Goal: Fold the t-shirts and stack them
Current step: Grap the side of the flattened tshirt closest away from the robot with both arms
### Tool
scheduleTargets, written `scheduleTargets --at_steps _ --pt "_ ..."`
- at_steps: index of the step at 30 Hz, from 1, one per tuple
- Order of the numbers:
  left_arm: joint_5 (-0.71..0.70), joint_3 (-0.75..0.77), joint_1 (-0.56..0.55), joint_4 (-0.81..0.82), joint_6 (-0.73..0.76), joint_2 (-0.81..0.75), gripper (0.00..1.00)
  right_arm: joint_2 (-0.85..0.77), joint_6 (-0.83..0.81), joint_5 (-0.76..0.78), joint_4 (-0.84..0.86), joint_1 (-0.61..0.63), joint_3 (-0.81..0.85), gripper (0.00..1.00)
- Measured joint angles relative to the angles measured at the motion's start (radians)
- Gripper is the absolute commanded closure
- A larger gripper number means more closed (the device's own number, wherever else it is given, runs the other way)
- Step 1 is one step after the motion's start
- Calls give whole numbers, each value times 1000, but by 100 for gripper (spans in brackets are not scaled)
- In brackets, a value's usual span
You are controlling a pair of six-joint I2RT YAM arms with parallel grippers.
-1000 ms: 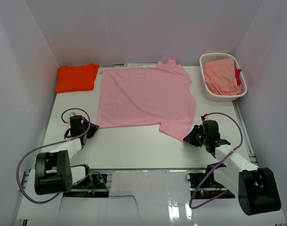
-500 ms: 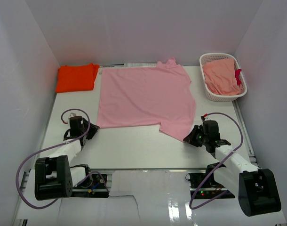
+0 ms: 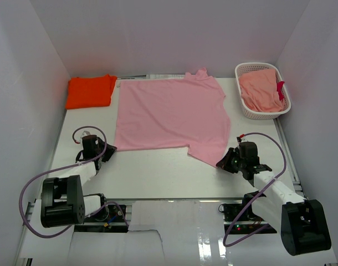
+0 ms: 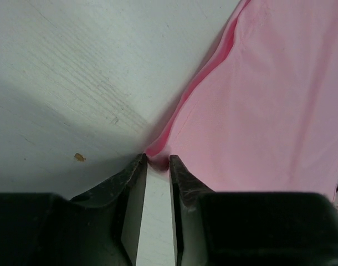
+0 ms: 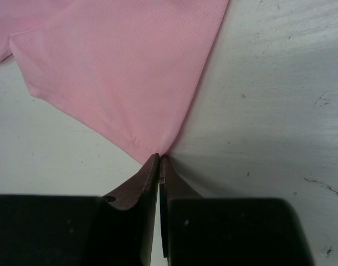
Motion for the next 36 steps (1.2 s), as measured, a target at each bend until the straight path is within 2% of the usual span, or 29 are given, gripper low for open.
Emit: scheduleTargets --at_steps 2,3,4,5,14,24,36 --pt "-1 -2 0 0 2 1 71 0 0 0 0 0 0 92" --pt "-2 -3 0 -1 3 1 88 0 0 0 0 0 0 92" --pt "-2 -5 0 -1 3 1 96 0 0 0 0 0 0 92" --pt "-2 -8 0 -2 0 1 100 0 0 0 0 0 0 92" --pt "1 -11 0 0 3 -2 100 -13 -11 0 -32 0 14 92" --pt "3 9 0 -96 37 -39 100 -91 -60 3 -160 0 183 92" --pt "2 104 0 -154 57 -22 100 -6 -125 -8 -225 0 330 92"
